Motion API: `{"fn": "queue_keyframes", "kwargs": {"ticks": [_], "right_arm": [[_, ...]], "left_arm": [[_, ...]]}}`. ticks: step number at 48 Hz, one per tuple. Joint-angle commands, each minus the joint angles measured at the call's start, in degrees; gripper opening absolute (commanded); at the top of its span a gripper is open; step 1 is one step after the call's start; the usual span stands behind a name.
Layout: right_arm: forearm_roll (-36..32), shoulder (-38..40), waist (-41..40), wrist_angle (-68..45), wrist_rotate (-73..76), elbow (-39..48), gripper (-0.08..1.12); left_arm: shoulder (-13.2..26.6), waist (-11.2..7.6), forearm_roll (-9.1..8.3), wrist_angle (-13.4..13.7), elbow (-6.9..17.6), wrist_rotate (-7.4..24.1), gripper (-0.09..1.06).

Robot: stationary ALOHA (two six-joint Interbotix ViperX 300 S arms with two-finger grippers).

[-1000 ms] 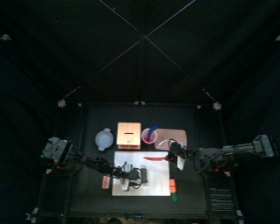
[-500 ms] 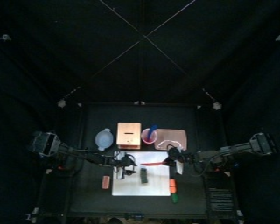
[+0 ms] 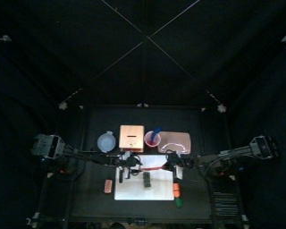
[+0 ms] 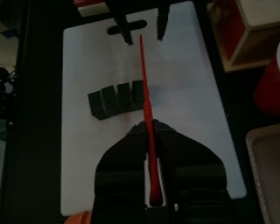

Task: Place sushi on board then cut the sushi with the knife then place the pieces on the plate
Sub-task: Grasp knife edge with left hand

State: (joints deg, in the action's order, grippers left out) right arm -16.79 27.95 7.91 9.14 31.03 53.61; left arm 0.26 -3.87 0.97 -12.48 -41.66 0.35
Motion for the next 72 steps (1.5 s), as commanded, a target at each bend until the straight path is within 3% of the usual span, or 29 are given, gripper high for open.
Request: {"fn": "queue_keyframes", "kwargs": {"ticks": [1,20,34,42,56,72], "right_arm": [[-0.35,0.0,0.0,-0.53,0.0,-1.93,0.4],[-0.09,-0.7,0.18,-0.97,0.18,-2.55,0.4],[1.05,-2.02,1.23,-0.97,0.26,-2.55,0.4],[2.37,-3.87,1.93,-0.97,0.26,-2.46,0.4],[4.48,-9.05,3.16,-0.35,0.26,-3.43,0.4],[4.83,-12.74,3.52,3.52,0.26,-5.27,0.4]], "left_arm": [[0.0,-0.18,-0.18,-0.53,1.58,0.0,0.78],[1.67,0.0,1.05,-0.53,1.58,-0.09,0.76],[1.85,-0.09,0.97,-0.53,1.49,-0.09,0.56],[1.58,-0.35,1.05,0.09,1.41,-0.09,0.53],[1.49,-3.87,1.85,1.76,1.05,-0.35,0.53],[3.25,-4.48,3.08,2.55,1.23,-0.26,0.53]]}}
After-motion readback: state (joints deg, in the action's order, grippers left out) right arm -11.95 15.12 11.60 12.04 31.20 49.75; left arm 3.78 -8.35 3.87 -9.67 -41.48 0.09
